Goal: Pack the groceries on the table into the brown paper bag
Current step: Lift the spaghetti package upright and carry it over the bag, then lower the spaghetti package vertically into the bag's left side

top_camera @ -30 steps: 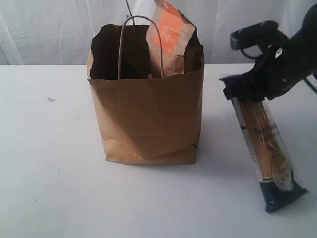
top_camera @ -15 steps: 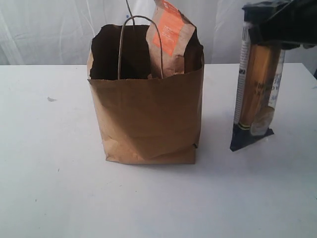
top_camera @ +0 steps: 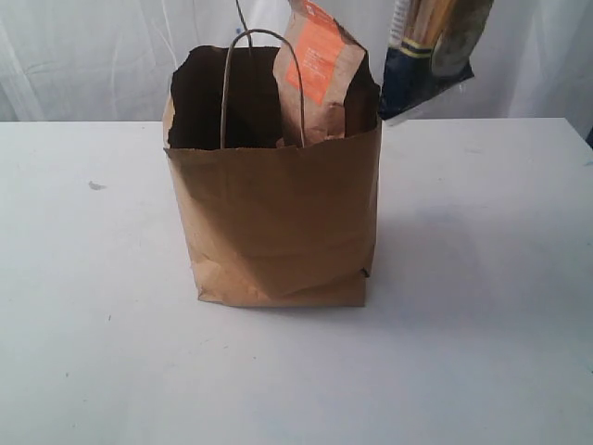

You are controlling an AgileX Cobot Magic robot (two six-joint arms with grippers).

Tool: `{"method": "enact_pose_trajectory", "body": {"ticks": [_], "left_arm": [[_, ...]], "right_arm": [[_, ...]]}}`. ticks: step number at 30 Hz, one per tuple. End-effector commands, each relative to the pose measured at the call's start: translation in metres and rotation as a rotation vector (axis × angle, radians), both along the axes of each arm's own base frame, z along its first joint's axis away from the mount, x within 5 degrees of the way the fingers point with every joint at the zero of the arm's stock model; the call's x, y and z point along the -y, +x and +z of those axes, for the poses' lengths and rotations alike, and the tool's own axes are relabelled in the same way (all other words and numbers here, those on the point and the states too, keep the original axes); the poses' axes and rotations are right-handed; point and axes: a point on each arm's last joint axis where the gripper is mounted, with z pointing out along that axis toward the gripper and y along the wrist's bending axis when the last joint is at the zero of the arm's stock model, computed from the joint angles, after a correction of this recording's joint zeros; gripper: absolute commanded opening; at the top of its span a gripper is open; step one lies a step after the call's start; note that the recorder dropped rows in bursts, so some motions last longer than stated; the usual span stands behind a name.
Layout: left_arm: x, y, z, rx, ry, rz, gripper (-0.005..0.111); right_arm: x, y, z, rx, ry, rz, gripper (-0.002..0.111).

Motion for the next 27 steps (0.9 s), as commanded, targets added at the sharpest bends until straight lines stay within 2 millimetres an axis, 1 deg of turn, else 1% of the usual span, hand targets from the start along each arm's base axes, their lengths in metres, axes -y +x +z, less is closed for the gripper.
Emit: {"method": "enact_pose_trajectory", "body": {"ticks": [1, 4, 10, 16, 17, 21, 24, 27], "left_arm": [[0.0, 0.0, 0.0, 0.0, -0.014, 0.001, 0.0], [0.0, 0.0, 0.0, 0.0, -0.014, 0.001, 0.0], [0.0, 0.0, 0.0, 0.0, -0.014, 0.001, 0.0], [0.0, 0.0, 0.0, 0.0, -0.014, 0.001, 0.0], [0.0, 0.0, 0.0, 0.0, -0.014, 0.001, 0.0], [0.0, 0.0, 0.0, 0.0, -0.014, 0.001, 0.0], [0.0, 0.0, 0.0, 0.0, -0.014, 0.001, 0.0], [0.0, 0.0, 0.0, 0.0, -0.014, 0.001, 0.0]], "right_arm": [[-0.003, -0.005, 0.035, 0.153, 0.057, 0.025, 0.0], [-0.01, 0.002, 0.047, 0.172, 0.069, 0.037, 0.0], [-0.016, 0.011, 0.07, 0.232, 0.109, 0.047, 0.0], [-0.032, 0.018, 0.079, 0.241, 0.176, 0.168, 0.0], [-0.039, 0.017, 0.08, 0.252, 0.17, 0.194, 0.0], [-0.052, 0.014, 0.084, 0.269, 0.183, 0.25, 0.0], [-0.067, 0.015, 0.084, 0.28, 0.182, 0.295, 0.0], [-0.079, 0.02, 0.082, 0.281, 0.191, 0.315, 0.0]]}}
